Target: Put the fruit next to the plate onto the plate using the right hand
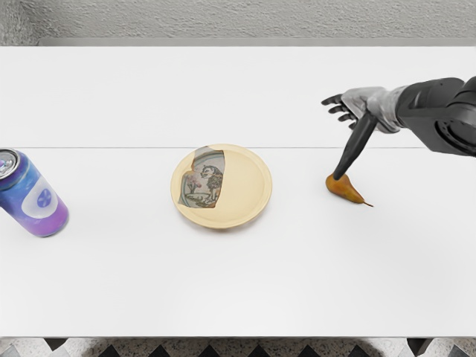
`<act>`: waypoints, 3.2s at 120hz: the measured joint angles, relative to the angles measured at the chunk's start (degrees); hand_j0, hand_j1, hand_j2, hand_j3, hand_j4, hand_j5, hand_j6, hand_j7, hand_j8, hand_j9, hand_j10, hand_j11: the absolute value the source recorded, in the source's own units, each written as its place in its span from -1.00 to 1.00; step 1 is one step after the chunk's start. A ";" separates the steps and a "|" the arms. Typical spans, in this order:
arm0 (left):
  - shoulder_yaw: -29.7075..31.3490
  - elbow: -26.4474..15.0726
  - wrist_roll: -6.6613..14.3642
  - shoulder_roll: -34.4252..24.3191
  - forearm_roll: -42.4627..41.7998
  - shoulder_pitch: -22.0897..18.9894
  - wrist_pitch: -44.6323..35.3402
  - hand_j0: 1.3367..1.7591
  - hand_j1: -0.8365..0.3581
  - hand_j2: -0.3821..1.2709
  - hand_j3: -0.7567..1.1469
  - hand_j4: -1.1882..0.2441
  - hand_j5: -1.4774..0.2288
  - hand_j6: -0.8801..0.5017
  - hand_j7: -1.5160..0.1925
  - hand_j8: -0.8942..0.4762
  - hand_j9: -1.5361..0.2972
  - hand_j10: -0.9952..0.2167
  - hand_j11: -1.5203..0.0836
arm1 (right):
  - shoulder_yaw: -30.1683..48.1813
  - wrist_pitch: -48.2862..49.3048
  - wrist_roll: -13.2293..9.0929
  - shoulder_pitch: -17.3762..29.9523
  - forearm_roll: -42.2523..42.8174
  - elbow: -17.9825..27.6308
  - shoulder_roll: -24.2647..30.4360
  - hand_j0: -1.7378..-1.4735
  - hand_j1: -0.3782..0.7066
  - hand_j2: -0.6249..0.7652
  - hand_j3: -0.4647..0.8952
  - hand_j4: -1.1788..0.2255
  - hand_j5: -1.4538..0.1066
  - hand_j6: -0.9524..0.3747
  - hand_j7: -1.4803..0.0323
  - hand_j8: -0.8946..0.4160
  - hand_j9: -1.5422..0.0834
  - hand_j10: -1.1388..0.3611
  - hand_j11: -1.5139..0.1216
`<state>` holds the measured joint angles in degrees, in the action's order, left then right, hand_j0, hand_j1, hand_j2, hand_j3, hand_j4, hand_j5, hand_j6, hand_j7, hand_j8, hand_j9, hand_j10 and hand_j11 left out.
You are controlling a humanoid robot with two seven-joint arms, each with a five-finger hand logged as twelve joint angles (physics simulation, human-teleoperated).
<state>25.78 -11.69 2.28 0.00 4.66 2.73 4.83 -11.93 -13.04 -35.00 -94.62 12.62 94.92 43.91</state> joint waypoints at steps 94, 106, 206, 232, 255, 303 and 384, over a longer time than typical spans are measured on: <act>-0.11 0.00 0.00 0.00 0.00 -0.05 0.00 0.52 0.98 -0.54 -0.20 0.66 0.73 0.27 0.77 0.31 0.68 0.64 0.90 | -27.53 -21.88 0.00 -6.05 8.45 5.04 -19.37 -0.40 -0.87 -0.11 -0.32 0.63 0.81 0.38 0.90 0.31 0.85 0.47 0.80; -0.12 0.00 0.00 0.00 0.00 -0.02 0.00 0.52 0.98 -0.54 -0.20 0.66 0.73 0.27 0.77 0.31 0.68 0.64 0.90 | -29.02 -21.93 0.00 -5.98 8.44 4.97 -20.39 -0.40 -0.88 -0.11 -0.32 0.63 0.81 0.38 0.90 0.31 0.85 0.47 0.80; -0.07 0.00 0.00 0.00 0.00 0.00 0.00 0.52 0.98 -0.54 -0.20 0.66 0.73 0.27 0.77 0.31 0.68 0.64 0.90 | -30.05 -21.96 0.00 -3.02 6.96 -4.05 -26.73 -0.40 -0.46 -0.16 -0.32 0.36 0.50 0.10 0.58 0.03 0.54 0.22 0.50; -0.11 0.00 0.00 0.00 0.00 0.08 0.00 0.52 0.98 -0.54 -0.20 0.66 0.73 0.27 0.77 0.31 0.68 0.64 0.90 | -30.29 -21.96 0.00 -1.82 7.24 -5.63 -26.81 -0.40 -0.40 -0.17 -0.32 0.33 0.45 0.06 0.53 -0.01 0.50 0.19 0.46; -0.09 0.00 0.00 0.00 0.00 0.17 0.00 0.52 0.98 -0.54 -0.20 0.66 0.73 0.27 0.77 0.31 0.68 0.64 0.90 | -30.33 -21.96 0.00 -1.24 7.45 -6.87 -27.35 -0.40 -0.38 -0.17 -0.32 0.32 0.44 0.05 0.52 -0.02 0.49 0.18 0.45; -0.11 0.00 0.00 0.00 0.00 0.17 0.00 0.52 0.98 -0.54 -0.20 0.66 0.73 0.27 0.77 0.31 0.68 0.64 0.90 | -30.42 -21.96 0.00 -0.71 7.50 -7.93 -27.60 -0.40 -0.29 -0.18 -0.32 0.26 0.37 -0.01 0.45 -0.09 0.42 0.12 0.38; -0.06 0.00 0.00 0.00 0.00 0.26 0.00 0.52 0.98 -0.54 -0.20 0.66 0.73 0.27 0.77 0.31 0.68 0.64 0.90 | -30.43 -21.96 0.00 0.66 7.45 -10.44 -29.82 -0.40 -0.11 -0.21 -0.32 0.14 0.23 -0.14 0.31 -0.21 0.29 0.01 0.25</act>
<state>25.73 -11.69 2.28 0.00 4.66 2.99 4.83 -42.36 -35.00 -35.00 -93.95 20.07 84.48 14.09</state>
